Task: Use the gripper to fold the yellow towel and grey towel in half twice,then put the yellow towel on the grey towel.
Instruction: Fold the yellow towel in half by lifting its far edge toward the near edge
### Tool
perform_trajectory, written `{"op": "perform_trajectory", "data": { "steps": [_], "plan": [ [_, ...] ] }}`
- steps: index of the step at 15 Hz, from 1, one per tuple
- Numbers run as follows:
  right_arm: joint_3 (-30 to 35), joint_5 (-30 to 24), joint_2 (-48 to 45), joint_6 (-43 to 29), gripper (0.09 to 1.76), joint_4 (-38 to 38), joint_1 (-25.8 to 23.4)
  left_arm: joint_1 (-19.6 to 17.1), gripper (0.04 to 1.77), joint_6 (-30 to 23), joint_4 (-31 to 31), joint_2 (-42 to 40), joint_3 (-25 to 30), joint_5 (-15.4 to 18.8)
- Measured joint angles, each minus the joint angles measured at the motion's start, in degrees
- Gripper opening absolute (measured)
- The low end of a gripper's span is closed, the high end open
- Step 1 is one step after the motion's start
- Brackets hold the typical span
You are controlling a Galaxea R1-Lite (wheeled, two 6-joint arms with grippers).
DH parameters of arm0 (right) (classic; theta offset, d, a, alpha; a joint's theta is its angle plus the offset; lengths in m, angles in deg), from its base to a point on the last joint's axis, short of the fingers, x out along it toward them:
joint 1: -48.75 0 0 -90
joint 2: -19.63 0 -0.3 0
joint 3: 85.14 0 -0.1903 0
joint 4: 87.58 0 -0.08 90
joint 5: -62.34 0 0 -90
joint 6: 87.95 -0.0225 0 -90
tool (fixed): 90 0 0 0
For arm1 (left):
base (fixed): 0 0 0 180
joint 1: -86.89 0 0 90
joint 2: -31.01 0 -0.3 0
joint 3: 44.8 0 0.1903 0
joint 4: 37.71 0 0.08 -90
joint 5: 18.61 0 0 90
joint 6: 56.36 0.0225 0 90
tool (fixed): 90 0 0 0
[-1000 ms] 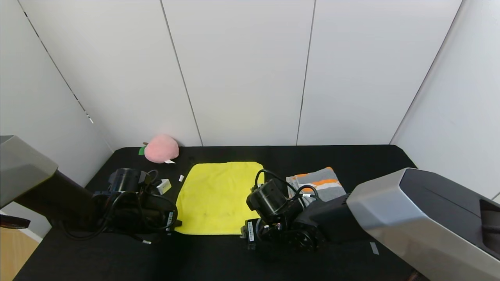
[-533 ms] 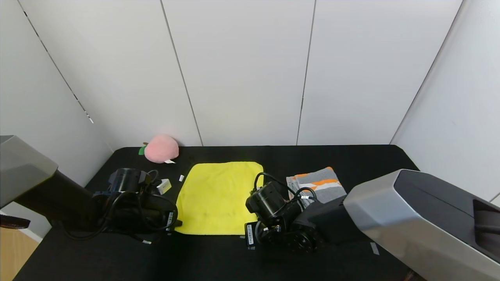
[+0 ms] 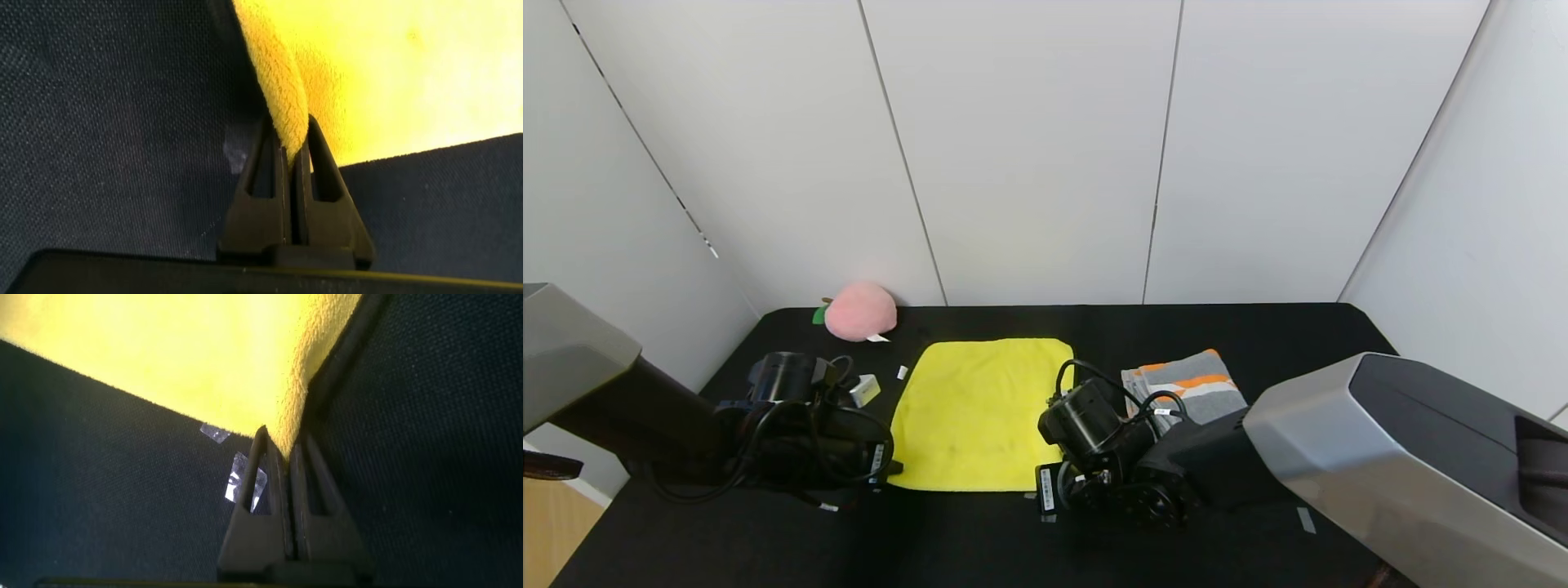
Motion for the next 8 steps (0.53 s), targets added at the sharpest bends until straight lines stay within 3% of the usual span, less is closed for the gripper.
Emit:
{"op": "perform_trajectory", "data": {
  "steps": [8],
  "plan": [
    [2.0,0.2,-3.5,-0.5,0.14,2.2,0.1,0.6,0.13,0.0,0.0,-6.3,5.4,0.1]
  ]
}}
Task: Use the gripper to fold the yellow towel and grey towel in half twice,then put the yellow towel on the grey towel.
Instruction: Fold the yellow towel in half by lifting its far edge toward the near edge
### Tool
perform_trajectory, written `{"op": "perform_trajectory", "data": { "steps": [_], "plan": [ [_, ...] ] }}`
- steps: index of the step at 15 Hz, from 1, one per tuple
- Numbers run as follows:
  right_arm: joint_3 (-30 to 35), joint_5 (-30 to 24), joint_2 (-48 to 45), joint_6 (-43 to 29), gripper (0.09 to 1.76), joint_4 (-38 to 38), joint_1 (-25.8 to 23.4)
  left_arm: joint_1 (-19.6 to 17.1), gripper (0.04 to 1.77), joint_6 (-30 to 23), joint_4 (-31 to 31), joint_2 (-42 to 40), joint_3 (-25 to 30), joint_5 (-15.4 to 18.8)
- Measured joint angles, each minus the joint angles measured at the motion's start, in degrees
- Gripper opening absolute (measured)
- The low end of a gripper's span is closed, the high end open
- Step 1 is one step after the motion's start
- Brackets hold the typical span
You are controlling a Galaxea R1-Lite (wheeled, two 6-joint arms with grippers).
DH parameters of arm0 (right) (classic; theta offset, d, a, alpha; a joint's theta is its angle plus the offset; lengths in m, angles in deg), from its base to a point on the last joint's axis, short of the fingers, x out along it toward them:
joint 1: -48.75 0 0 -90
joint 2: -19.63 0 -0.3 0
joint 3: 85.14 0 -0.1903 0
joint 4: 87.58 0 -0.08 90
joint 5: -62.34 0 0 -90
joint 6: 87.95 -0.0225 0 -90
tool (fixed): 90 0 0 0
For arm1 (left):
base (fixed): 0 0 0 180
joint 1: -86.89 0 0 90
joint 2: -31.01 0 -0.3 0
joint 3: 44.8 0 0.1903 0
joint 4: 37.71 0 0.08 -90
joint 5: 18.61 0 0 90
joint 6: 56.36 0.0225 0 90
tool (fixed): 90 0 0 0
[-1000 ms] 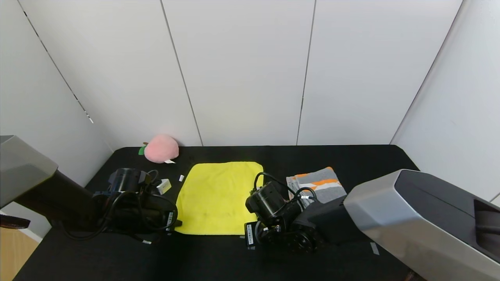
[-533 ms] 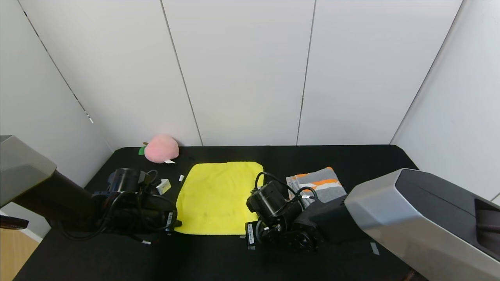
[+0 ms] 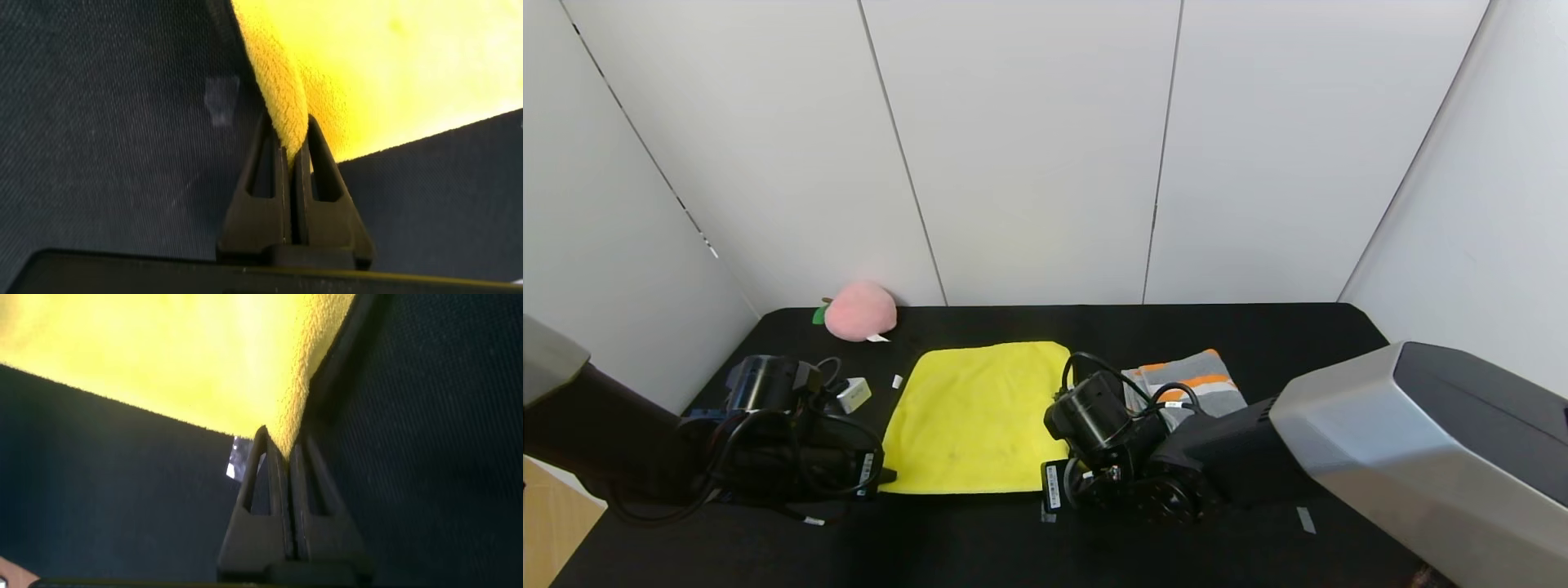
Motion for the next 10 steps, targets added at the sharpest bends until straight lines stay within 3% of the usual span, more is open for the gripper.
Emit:
{"op": "perform_trajectory", "data": {
  "steps": [10],
  "plan": [
    [7.4,0.0,-6.6,-1.4,0.14,0.6,1.4,0.2,0.13,-0.4,0.1,-9.6,7.3,0.0]
  ]
}}
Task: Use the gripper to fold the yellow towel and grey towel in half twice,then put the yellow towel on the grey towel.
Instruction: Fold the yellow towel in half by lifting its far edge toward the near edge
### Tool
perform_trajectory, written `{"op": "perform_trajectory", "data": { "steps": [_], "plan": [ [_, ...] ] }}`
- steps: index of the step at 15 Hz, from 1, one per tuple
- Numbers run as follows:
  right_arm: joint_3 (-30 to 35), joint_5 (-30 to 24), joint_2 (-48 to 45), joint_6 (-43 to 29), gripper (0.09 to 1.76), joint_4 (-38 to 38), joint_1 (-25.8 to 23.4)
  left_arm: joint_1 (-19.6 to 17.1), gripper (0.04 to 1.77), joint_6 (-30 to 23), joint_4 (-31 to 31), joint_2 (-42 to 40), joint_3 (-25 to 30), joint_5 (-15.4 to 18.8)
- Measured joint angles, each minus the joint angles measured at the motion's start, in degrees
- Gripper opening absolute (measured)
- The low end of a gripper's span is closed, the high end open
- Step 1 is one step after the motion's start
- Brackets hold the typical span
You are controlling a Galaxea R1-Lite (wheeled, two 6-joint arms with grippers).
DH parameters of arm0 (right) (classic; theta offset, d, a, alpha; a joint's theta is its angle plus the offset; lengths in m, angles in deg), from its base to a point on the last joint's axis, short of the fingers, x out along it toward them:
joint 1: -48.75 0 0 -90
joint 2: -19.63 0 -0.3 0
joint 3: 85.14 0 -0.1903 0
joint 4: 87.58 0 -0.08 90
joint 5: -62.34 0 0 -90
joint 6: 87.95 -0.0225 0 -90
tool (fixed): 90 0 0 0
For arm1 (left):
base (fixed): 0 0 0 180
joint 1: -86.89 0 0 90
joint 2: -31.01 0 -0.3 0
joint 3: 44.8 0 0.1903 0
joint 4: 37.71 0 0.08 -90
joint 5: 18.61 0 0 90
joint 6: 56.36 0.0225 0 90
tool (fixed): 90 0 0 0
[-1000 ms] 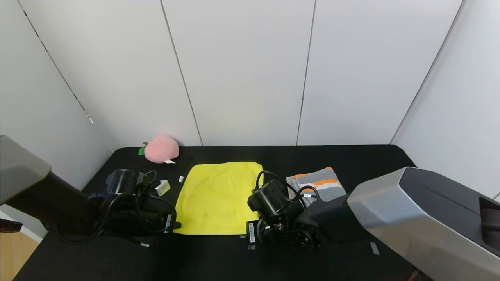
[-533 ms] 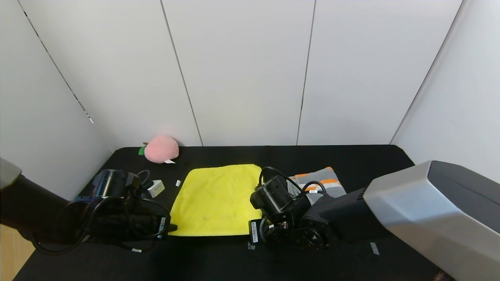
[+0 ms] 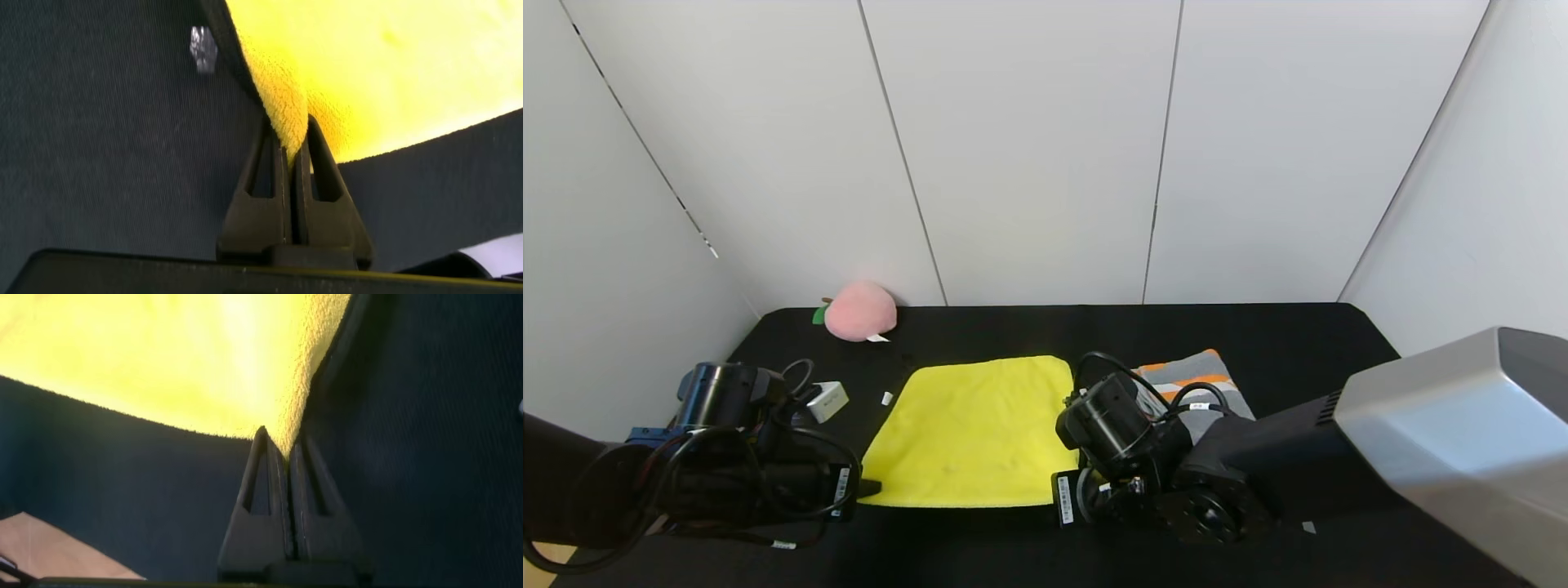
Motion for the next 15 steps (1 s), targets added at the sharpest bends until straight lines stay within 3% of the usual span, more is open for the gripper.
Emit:
{"op": "perform_trajectory", "data": {
  "steps": [15],
  "plan": [
    [11.5,0.1,-11.6,-0.8,0.14,0.1,4.6,2.8,0.13,-1.8,0.8,-17.0,8.4,0.0]
  ]
}}
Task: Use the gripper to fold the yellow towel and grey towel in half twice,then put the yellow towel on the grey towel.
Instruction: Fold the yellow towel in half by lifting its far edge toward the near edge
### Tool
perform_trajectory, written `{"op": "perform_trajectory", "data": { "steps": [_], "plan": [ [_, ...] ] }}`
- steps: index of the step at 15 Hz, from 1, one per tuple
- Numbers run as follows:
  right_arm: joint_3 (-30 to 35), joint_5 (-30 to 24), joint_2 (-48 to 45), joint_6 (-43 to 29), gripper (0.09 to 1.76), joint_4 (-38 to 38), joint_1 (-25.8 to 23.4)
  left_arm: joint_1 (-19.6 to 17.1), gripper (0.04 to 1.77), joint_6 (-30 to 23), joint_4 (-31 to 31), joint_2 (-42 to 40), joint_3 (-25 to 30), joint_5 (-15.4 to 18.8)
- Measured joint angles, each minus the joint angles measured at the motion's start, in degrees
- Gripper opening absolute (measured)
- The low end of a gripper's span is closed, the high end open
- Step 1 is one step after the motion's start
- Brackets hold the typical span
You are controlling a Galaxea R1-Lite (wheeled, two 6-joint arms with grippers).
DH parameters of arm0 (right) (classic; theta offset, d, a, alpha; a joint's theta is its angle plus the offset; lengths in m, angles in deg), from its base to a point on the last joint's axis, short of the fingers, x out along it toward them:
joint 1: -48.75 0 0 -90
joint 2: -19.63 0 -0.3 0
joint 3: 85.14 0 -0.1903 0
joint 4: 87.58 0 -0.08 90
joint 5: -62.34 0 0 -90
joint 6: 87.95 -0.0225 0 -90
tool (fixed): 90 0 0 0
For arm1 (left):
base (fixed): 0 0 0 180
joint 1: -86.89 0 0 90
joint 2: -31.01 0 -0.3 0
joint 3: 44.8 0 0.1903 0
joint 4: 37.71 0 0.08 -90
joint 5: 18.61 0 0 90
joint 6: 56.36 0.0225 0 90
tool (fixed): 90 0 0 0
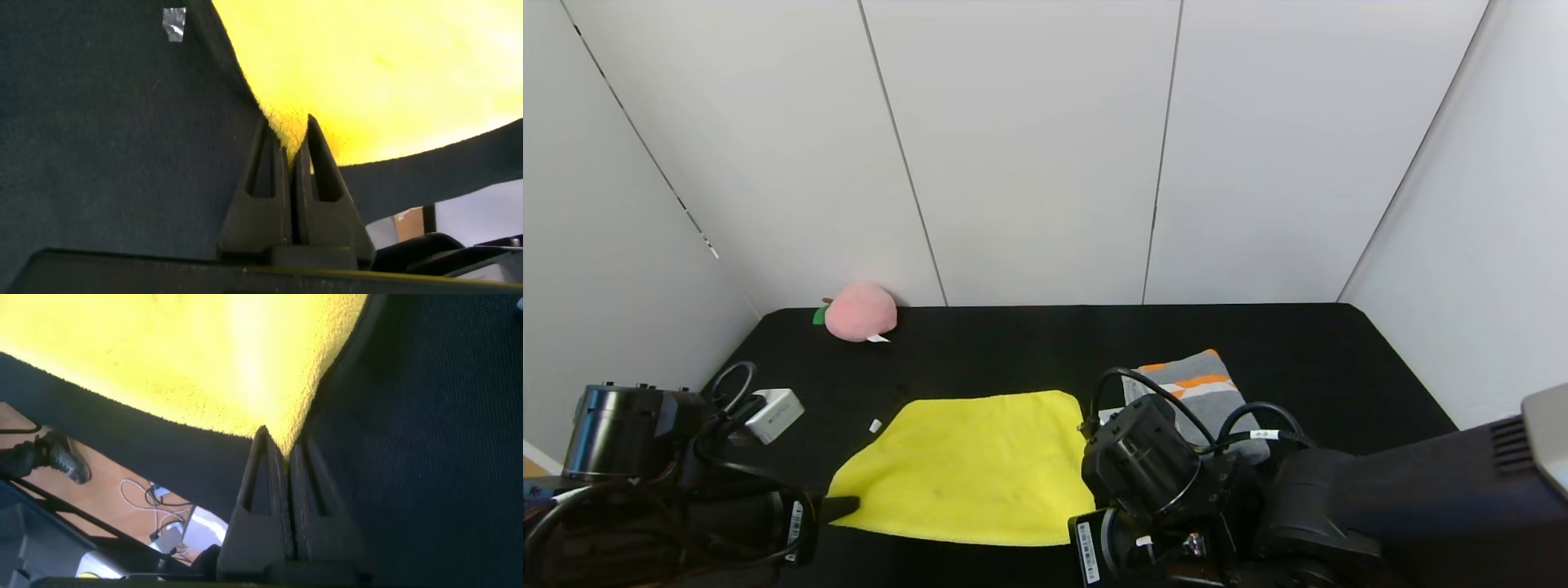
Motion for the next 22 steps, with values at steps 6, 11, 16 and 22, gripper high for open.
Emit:
{"op": "perform_trajectory", "data": {
  "steps": [6,11,16,22],
  "plan": [
    [-0.1,0.0,-0.6,0.0,0.14,-0.1,0.5,0.0,0.13,0.0,-0.2,-2.1,1.3,0.0],
    [-1.2,0.0,1.0,0.0,0.14,-0.2,-0.2,-0.3,0.13,0.3,-0.9,-0.4,0.9,0.0],
    [-4.7,0.0,4.2,0.1,0.14,-0.1,-0.7,-0.6,0.13,0.3,-1.2,3.5,-0.7,0.0],
    [-10.6,-0.1,8.5,1.3,0.14,0.0,-3.2,-1.0,0.13,0.2,-6.7,10.7,-3.6,-0.5]
  ]
}}
